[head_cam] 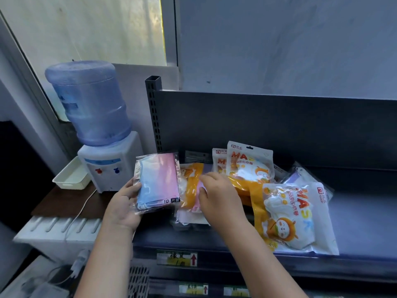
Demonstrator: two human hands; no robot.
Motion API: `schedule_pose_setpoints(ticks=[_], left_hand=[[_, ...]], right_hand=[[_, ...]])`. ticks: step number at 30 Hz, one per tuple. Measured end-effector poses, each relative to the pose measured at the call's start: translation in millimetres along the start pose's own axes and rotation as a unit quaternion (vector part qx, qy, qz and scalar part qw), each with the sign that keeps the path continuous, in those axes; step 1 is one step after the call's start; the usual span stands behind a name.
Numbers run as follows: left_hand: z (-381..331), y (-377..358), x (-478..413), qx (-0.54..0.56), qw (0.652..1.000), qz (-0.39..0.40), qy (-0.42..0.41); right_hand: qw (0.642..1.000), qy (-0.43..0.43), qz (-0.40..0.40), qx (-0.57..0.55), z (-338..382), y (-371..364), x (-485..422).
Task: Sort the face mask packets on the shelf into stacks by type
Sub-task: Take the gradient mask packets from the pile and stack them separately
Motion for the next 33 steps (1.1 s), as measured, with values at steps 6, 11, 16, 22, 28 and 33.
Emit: schedule_pose_setpoints(ticks=[6,11,16,22,28,33], left_hand=[[4.2,3.7,1.0,-0.012,0.999,-0.015,0.033],[5.6,0.2,6.5,-0.033,0.998,-0.026,0.044],[5.6,-4.5,12.4,-0.048,0.998,-0.035,0.032],[-1.8,-13.1,19.0,-0.024,1.000,0.006,-0.007],[2.1,-44.9,28.2,-0.048,0.998,0.030,-0.028],[27.4,-78.6,35.0,-0.037,0.998,0.048,-0.008]], right_hand=[[0.930,-0.248,0.037,-0.267,-8.7,-18.0,-13.1],[0.794,-0.381,-0.009,-0.474,-23.5,-39.3,-21.8],[0.830,-0.353,-0.015,-0.431,-15.7,-34.6,-28.9],[0.788,-0.345,-0.076,-0.504,-28.3,-7.6,-26.2],[0.728,-0.316,-0.246,-0.557,-74.7,34.8,-10.1],[0.641,-0.321,-0.323,-0.618,-109.4,56.4,23.1]])
Point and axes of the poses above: each hand's wrist, its own x-axis away from the middle knuckle, its own y-axis out of the back of the hand, z = x × y, the point moved 7 cm from there along -x, towards the middle knuckle, and after that the axes turned 10 degrees about y, right-handed, at the moved point
